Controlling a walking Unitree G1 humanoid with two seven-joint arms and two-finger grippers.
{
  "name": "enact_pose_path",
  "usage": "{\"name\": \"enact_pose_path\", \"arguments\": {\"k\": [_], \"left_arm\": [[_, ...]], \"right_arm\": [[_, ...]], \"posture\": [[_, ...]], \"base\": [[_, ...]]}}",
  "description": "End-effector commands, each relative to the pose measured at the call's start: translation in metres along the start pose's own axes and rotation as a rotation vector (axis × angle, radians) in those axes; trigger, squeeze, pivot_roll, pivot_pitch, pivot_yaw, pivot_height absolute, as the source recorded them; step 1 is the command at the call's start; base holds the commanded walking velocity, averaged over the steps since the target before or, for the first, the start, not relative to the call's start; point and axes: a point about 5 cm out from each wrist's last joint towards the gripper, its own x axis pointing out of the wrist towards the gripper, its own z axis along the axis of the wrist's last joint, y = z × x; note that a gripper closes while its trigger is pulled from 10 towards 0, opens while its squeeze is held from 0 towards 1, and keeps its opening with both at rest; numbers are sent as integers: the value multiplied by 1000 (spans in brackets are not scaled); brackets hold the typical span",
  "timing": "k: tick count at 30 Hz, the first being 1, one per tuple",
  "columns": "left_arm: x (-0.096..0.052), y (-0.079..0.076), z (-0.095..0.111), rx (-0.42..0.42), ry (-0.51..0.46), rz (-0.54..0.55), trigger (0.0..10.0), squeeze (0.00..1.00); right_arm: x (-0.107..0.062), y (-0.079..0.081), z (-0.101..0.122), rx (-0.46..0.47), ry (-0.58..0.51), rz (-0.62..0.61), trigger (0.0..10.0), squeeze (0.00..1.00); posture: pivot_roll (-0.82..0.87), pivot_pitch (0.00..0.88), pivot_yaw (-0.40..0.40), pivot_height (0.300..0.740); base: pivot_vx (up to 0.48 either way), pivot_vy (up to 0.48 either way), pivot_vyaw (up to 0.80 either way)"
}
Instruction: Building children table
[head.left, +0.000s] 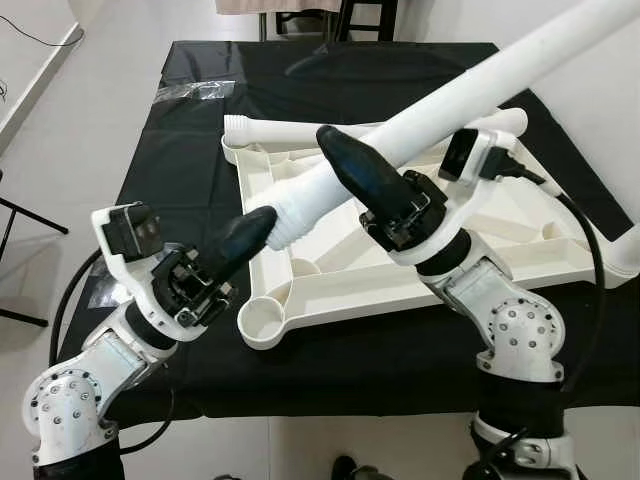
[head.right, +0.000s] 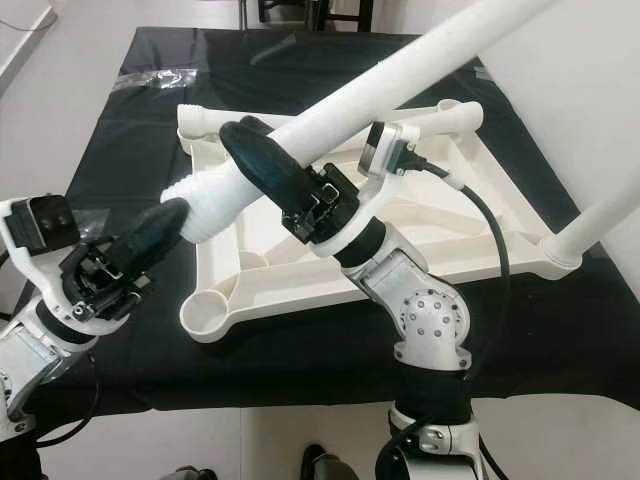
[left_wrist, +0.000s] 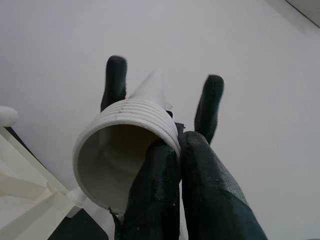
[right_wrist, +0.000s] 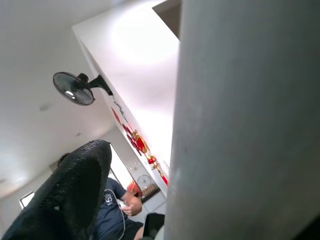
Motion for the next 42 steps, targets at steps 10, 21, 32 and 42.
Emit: {"name": "enact_pose_path", "arguments": {"k": [10,21,32,42], "left_arm": [[-1,-2,-7,-11,47,-9,10000,0],[-2,1,-5,-3,43,12,10000,0],[-13,1,8,40,-3,56,10000,1000],[-33,-6,6,66,46,130,10000,1000]], "right_arm": [[-4,6,-15,-8,136,61,0,0],[-8,-2,-16,-36,178,11,0,0],[-9,-35,10,-133,4,-268,0,0],[-18,-49,31,-125,-147,-386,0,0]], "posture": [[55,227,-71,740],[42,233,-81,740],[35,236,-78,740],[40,238,-76,740]], "base": [[0,0,0],[0,0,0],[0,0,0],[0,0,0]]}}
